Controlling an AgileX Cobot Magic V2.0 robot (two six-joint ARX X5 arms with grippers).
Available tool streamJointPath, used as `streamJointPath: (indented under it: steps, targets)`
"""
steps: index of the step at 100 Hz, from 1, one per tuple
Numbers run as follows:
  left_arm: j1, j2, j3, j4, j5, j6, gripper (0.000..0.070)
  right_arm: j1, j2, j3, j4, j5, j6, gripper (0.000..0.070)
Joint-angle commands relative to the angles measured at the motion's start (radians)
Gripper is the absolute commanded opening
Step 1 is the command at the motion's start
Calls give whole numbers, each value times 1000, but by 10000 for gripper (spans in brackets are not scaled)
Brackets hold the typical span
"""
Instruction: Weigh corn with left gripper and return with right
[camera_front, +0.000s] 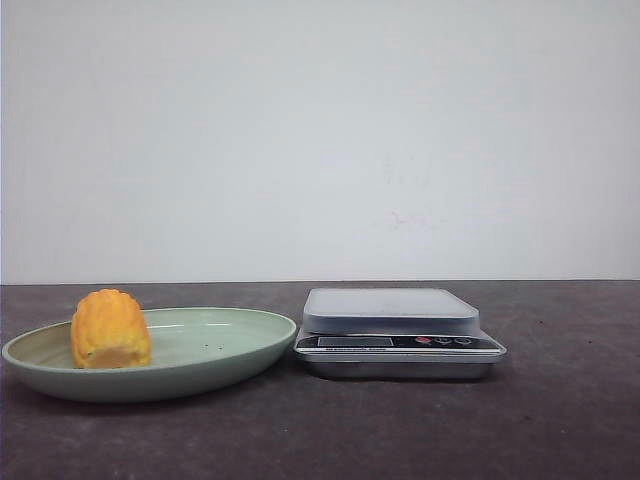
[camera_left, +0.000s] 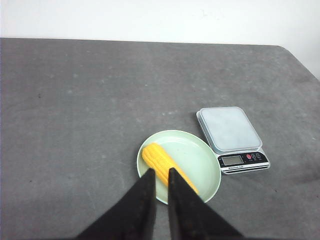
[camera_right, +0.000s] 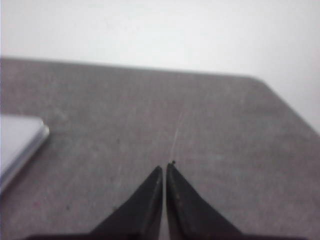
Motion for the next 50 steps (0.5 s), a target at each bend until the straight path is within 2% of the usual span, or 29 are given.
streamJointPath:
  steps: [1, 23, 50]
  targets:
    - [-9, 8, 19, -24, -3, -1, 0, 0, -1, -13, 9, -16, 14, 7]
    - [-9, 8, 19, -24, -3, -1, 0, 1, -1, -76, 33, -125, 12, 6]
    - [-9, 8, 20, -24, -3, -1, 0, 0, -1, -81, 67, -123, 7, 6]
